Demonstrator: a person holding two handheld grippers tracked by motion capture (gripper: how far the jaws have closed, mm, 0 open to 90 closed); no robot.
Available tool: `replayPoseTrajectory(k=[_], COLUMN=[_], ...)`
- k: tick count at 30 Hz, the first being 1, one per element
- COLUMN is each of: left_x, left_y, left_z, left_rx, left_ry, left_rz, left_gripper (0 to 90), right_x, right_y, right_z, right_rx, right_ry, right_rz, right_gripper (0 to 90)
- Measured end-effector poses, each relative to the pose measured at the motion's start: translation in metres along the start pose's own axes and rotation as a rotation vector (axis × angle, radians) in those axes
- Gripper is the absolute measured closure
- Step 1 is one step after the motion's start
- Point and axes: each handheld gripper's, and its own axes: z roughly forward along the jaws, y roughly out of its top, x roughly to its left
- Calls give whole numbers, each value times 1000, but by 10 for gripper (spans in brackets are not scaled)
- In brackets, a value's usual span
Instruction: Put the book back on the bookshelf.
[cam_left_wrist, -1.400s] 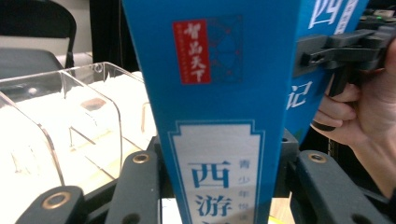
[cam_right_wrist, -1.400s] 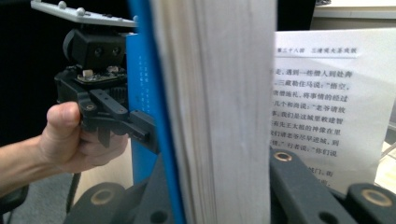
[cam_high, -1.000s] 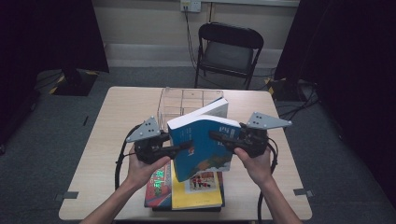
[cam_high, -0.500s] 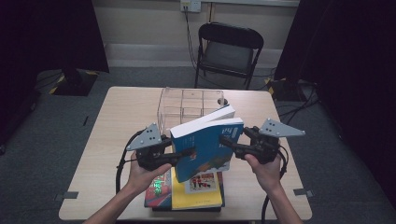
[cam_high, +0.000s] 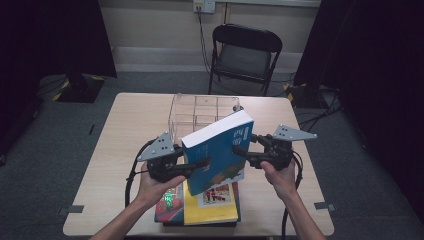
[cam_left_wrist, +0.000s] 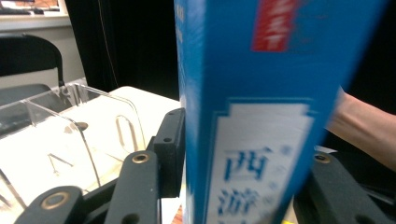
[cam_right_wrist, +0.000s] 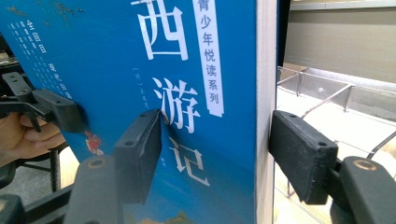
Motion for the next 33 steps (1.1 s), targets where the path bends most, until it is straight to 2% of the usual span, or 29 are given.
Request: replayPoseTrajectory(k=[3,7,10,11,13,16,17,18,19,20,25,27,31,33], left_x=[-2,-3,-3,-3,-2,-3,-3,-3,-4,-4,-2,3,10,13], left_y=[-1,-2,-3,-4,-6,-8,-8,-8,-8,-8,-6,-2,2,3], left_z=[6,11,17,19,21,23,23,23,26,27,29,30,31,29], left_rx=[13,18,17,7,-19,-37,-37,-49,-61,-65,-58,-40,-24,-20], left_ry=[13,38,41,39,30,38,38,48,78,80,90,103,100,103], left_rz=[7,16,5,-14,11,-23,-23,-31,-31,-33,-29,-27,-40,-38], left_gripper=[568,585,589,591,569,549,547,555,566,579,590,600,604,605], right_x=[3,3,3,4,3,3,4,4,4,4,3,1,-1,-2], right_y=[1,1,1,1,1,0,0,1,1,0,0,0,1,1], right_z=[-2,-8,-10,-10,-12,-13,-13,-13,-13,-13,-14,-13,-5,-3], right_rx=[7,17,22,25,30,26,28,32,32,33,35,30,10,0], right_ry=[-10,-19,-21,-21,-27,-22,-25,-28,-27,-27,-25,-28,-67,-64], right_rz=[-10,-17,-22,-23,-24,-20,-22,-24,-22,-21,-20,-15,-17,-12], right_gripper=[380,458,475,478,488,494,501,509,512,517,561,580,589,598])
